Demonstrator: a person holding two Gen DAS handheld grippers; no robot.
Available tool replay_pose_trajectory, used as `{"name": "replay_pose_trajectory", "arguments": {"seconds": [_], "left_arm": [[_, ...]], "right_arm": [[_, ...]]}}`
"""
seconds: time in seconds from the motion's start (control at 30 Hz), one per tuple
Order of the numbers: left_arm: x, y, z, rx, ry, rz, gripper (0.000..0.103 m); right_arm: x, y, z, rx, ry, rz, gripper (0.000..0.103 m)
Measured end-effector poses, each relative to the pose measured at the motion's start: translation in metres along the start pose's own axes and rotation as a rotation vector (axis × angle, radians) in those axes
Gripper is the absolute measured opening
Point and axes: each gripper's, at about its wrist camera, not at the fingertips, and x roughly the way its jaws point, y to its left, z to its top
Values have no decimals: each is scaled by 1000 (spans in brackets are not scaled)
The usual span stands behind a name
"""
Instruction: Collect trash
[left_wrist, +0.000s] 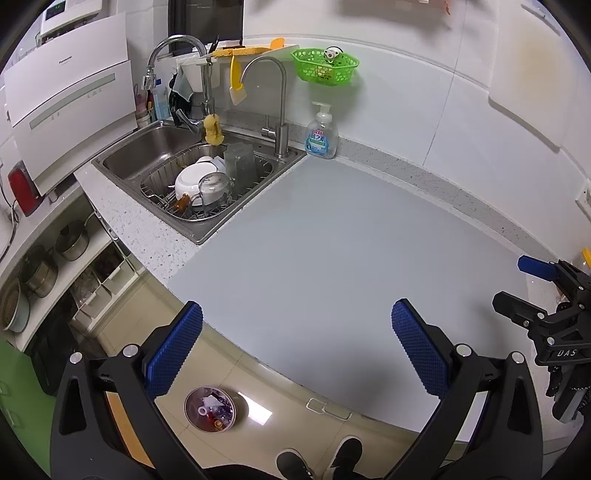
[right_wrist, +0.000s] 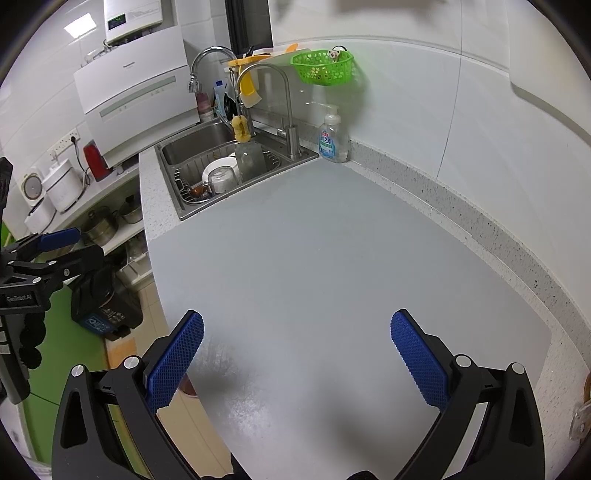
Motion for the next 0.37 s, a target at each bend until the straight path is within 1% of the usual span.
{"name": "replay_pose_trajectory", "arguments": {"seconds": [0.07, 0.3, 0.37], "left_arm": [[0, 0, 1, 1, -5, 5, 100], [3, -6, 2, 38, -5, 57, 100], [5, -6, 3, 39, 0, 54, 100]], "right_arm": [[0, 0, 0, 1, -1, 1, 97], [1, 0, 0, 0, -2, 4, 97], [1, 0, 0, 0, -2, 4, 97]]}}
